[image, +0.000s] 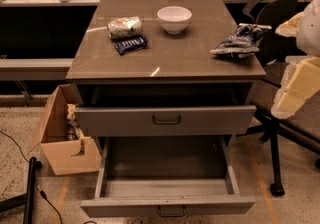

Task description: Place blue chip bag into white bowl

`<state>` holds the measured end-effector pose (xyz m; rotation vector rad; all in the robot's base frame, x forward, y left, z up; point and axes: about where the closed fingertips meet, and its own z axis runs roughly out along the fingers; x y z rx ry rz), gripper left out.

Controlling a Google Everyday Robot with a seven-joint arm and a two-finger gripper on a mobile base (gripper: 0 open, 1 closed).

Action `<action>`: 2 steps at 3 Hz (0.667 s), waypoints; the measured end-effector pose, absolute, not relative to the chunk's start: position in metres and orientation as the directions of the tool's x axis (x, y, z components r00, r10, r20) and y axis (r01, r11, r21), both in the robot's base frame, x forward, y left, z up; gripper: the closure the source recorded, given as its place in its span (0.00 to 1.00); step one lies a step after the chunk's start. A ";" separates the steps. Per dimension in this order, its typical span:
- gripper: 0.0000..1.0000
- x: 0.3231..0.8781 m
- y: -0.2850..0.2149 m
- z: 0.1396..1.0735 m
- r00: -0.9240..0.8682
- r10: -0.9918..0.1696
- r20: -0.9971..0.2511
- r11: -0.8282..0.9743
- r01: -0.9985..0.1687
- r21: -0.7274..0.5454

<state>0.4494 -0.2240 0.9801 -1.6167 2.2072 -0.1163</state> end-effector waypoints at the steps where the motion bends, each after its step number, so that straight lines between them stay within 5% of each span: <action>1: 0.00 0.462 -0.269 0.965 -0.343 -0.832 -0.435 0.496 -0.811 -0.310; 2: 0.00 0.479 -0.310 0.958 -0.379 -0.686 -0.621 0.649 -0.704 -0.287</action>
Offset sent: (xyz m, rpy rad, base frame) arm 0.1172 -0.1849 0.0399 0.6682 -0.7441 -0.5237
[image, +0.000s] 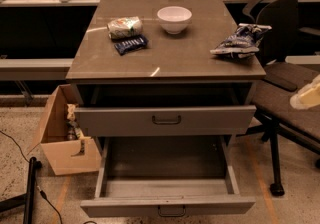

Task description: Place blue chip bag into white bowl

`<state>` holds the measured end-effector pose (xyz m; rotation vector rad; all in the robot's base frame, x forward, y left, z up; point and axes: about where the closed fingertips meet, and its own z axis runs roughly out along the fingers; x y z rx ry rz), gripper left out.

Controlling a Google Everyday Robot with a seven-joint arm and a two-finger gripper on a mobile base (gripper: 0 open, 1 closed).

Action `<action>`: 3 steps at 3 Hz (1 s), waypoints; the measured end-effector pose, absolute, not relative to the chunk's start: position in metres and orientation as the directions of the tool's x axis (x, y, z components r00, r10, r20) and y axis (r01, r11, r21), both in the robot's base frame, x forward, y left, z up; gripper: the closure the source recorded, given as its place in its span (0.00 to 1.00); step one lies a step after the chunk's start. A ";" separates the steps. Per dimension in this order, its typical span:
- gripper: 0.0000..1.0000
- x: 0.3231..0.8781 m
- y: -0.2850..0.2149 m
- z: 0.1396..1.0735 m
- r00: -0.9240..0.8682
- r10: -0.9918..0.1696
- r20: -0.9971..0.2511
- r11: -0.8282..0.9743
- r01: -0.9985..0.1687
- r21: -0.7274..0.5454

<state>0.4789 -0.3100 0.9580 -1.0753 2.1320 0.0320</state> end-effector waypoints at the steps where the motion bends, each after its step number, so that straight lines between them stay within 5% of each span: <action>1: 0.00 0.507 -0.333 0.961 -0.326 -0.521 -0.788 0.760 -0.598 -0.255; 3: 0.00 0.573 -0.359 0.973 -0.259 -0.267 -0.928 0.915 -0.369 -0.160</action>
Offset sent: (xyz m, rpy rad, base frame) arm 0.1225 -0.1094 0.0690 0.4582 -0.6435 -0.4902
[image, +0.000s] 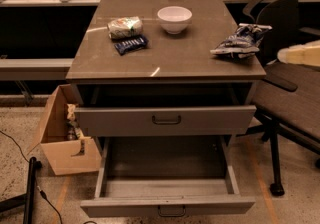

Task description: Place blue chip bag into white bowl

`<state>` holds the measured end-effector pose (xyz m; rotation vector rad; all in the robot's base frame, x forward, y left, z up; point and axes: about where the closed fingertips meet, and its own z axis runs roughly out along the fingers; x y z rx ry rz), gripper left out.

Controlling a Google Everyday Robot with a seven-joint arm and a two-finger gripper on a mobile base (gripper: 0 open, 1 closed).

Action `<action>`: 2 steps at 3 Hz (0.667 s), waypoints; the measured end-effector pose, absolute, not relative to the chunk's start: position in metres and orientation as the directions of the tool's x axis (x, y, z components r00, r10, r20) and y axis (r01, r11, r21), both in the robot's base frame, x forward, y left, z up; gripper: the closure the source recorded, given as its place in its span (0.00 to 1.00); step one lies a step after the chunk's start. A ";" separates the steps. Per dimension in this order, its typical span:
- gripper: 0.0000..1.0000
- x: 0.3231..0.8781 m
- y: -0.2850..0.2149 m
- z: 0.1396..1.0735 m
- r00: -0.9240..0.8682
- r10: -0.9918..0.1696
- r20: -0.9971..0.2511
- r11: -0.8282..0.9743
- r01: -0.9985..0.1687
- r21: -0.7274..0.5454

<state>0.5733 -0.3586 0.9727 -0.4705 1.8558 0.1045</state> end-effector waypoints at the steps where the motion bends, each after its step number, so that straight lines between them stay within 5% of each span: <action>1: 0.00 0.610 -0.370 0.974 -0.265 -0.212 -0.941 0.960 -0.236 -0.150; 2: 0.00 0.640 -0.386 0.984 -0.246 -0.178 -0.953 0.980 -0.135 -0.149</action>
Offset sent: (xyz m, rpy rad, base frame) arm 0.0363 -0.0116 0.0013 0.0207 -0.0292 -0.1369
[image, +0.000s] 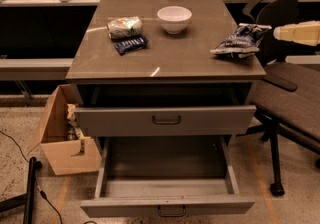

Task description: Place blue chip bag into white bowl

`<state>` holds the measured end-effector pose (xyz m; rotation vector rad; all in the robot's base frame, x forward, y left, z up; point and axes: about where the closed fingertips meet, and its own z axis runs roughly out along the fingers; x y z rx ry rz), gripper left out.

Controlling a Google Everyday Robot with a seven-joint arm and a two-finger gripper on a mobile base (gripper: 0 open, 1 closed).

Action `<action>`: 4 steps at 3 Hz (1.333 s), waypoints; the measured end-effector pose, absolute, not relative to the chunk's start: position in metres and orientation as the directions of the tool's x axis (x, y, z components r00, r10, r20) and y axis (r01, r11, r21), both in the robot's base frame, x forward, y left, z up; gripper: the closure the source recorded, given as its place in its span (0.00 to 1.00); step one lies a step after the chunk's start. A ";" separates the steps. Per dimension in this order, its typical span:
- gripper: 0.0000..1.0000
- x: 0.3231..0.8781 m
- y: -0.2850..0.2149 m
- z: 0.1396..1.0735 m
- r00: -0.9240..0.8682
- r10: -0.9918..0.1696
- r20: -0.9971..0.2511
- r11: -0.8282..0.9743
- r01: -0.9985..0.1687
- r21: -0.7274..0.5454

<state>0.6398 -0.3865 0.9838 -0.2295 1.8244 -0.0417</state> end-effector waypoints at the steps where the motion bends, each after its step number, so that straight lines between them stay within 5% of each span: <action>1: 0.00 0.640 -0.386 0.984 -0.245 -0.178 -0.953 0.980 -0.135 -0.149; 4: 0.00 0.673 -0.323 0.950 -0.258 -0.090 -0.962 0.974 -0.226 -0.030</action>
Offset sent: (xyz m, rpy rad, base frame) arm 0.0299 0.0496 -0.0260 0.1113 0.0191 0.0434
